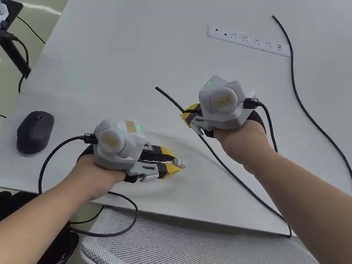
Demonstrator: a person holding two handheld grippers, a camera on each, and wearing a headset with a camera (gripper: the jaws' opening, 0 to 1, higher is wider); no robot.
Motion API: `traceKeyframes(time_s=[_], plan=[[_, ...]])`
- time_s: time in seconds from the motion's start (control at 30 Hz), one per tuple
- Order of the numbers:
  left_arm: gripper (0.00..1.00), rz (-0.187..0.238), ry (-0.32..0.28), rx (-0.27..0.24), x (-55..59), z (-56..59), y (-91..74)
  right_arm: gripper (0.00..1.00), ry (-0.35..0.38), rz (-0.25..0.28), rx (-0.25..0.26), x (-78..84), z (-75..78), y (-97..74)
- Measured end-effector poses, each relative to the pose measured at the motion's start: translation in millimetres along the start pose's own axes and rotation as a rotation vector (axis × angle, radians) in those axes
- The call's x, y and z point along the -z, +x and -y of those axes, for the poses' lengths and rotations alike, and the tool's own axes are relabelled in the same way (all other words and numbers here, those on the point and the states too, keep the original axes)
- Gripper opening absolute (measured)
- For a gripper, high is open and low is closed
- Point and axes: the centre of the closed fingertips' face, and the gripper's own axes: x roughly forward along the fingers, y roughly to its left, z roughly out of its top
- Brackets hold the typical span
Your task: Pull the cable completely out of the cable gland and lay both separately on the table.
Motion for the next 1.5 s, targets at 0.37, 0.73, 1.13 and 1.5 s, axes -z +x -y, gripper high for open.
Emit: traceKeyframes(time_s=[0.37, 0.73, 1.13, 1.5], plan=[[0.15, -0.018, -0.015, -0.02, 16.8, -11.3, 5.9, 0.0, -0.156, -0.072, -0.13, 13.9, -32.6, 38.9], [0.15, -0.029, -0.052, -0.019, 30.7, -17.8, 10.0, 0.0, -0.262, -0.126, -0.208, 28.3, -54.5, 58.5], [0.15, -0.054, -0.045, -0.02, 37.7, -22.1, 14.2, 0.0, -0.25, -0.141, -0.226, 34.0, -57.4, 63.8], [0.16, -0.085, -0.011, -0.03, 44.2, -21.3, 14.6, 0.0, -0.275, -0.148, -0.219, 37.3, -61.8, 63.7]])
